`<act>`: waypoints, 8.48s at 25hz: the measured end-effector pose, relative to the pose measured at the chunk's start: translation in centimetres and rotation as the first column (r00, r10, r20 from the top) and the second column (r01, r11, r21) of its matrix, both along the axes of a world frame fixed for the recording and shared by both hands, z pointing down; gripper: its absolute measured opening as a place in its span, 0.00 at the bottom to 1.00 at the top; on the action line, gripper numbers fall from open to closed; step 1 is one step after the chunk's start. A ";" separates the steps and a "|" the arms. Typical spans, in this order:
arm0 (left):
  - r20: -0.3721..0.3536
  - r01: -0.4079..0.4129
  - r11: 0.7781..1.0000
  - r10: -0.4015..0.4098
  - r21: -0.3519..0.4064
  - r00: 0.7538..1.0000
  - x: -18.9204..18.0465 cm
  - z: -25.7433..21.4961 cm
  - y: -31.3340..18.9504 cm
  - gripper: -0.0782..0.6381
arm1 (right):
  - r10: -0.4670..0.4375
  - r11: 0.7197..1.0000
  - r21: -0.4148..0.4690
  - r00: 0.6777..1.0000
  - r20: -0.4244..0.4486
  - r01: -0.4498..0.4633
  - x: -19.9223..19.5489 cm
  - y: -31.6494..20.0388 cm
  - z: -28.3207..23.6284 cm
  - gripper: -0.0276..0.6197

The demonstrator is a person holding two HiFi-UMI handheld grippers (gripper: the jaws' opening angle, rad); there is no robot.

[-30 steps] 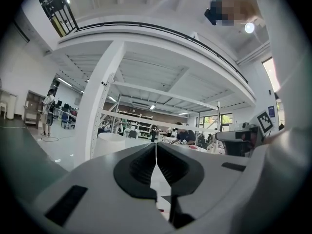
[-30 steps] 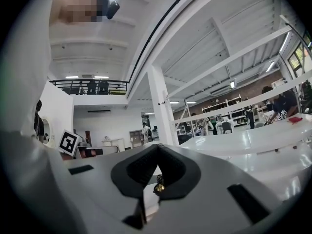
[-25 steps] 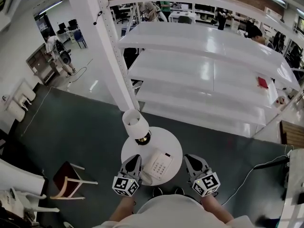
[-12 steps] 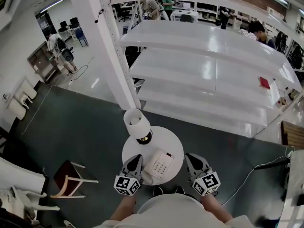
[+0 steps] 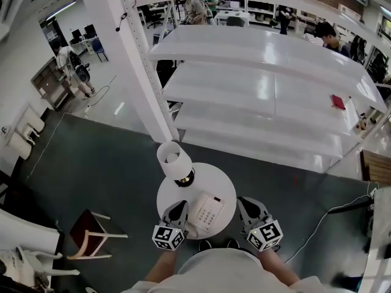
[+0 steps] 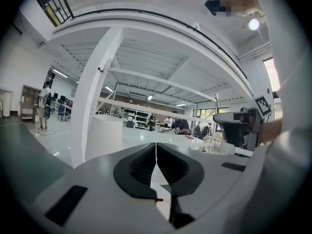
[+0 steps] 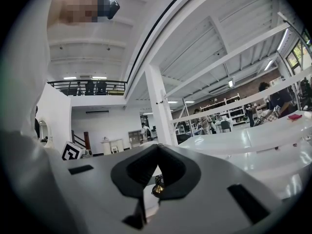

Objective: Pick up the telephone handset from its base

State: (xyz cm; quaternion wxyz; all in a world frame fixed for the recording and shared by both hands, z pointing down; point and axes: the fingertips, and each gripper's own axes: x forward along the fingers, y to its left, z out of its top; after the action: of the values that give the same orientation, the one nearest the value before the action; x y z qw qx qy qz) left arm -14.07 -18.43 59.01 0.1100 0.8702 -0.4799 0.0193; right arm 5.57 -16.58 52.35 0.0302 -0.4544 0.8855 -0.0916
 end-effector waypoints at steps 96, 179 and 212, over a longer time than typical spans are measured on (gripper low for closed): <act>0.409 -0.006 0.740 0.378 -0.673 0.830 3.2 32.2 -4.0 0.49 | 0.205 0.973 -0.105 0.979 -0.009 -0.204 4.9 -1.9 1.5 0.06; 0.098 0.033 0.999 -0.032 0.000 0.995 -0.4 0.0 4.0 0.43 | -0.003 1.000 0.011 1.000 0.024 0.003 -0.9 2.5 -0.4 0.06; -0.009 0.107 0.977 -0.108 0.186 0.994 -1.6 -7.8 3.6 0.43 | -0.010 0.999 0.047 0.999 0.039 0.008 -0.5 2.2 -1.1 0.05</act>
State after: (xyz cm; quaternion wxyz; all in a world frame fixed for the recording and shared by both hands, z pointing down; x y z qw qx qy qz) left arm -15.70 -14.78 51.20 0.0286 0.8494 -0.5260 -0.0310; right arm 5.02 -14.37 51.30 0.0579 -0.4479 0.8886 -0.0802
